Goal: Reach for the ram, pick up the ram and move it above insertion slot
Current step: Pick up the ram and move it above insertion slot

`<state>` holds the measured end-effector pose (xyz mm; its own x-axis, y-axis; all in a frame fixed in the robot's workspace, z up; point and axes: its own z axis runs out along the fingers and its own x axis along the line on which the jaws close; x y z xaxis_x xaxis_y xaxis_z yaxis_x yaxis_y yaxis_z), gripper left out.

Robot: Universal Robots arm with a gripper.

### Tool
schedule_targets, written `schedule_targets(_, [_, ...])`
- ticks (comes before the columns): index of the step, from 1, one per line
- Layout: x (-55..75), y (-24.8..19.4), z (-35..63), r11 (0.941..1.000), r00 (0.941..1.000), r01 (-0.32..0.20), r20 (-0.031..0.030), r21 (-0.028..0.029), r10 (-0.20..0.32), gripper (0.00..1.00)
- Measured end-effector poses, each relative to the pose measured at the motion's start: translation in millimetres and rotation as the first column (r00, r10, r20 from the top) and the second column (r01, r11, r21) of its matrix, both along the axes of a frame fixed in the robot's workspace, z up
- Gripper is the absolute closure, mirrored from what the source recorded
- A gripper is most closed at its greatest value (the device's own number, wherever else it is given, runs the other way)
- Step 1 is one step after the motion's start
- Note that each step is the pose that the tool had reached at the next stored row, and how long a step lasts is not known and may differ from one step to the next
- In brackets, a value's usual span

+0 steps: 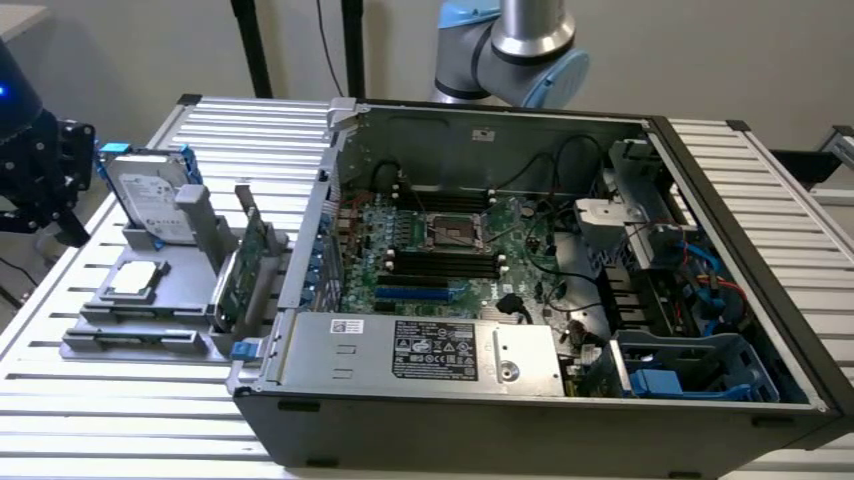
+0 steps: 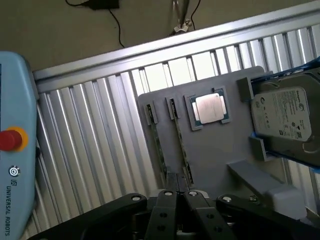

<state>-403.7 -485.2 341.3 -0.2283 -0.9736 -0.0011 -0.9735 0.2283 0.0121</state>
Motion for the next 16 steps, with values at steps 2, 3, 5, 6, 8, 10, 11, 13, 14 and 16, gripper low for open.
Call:
schedule_targets(2, [0.0, 0.0, -0.4, 0.9994, 0.9993, -0.036, 0.0043, -0.0001, 0.036, 0.89])
schedule_targets(3, [0.0, 0.0, -0.7, 0.9985, 0.9985, -0.055, 0.0063, -0.0001, 0.055, 0.89])
schedule_targets(5, [0.0, 0.0, -1.3, 0.9959, 0.9958, -0.091, 0.0085, -0.0004, 0.091, 0.89])
schedule_targets(6, [0.0, 0.0, -1.7, 0.9940, 0.9940, -0.109, 0.0094, -0.0005, 0.109, 0.89])
schedule_targets(8, [0.0, 0.0, -2.6, 0.9895, 0.9895, -0.144, 0.0102, -0.0005, 0.144, 0.89])
schedule_targets(10, [0.0, 0.0, -3.5, 0.9836, 0.9835, -0.181, 0.0106, -0.0006, 0.181, 0.89])
schedule_targets(11, [0.0, 0.0, -3.9, 0.9802, 0.9801, -0.198, 0.0108, -0.0006, 0.198, 0.89])
schedule_targets(13, [0.0, 0.0, -4.8, 0.9723, 0.9722, -0.234, 0.0110, -0.0007, 0.234, 0.89])
schedule_targets(14, [0.0, 0.0, -5.2, 0.9676, 0.9676, -0.252, 0.0112, -0.0008, 0.252, 0.89])
schedule_targets(16, [0.0, 0.0, -5.9, 0.9579, 0.9579, -0.287, 0.0113, -0.0008, 0.287, 0.89])
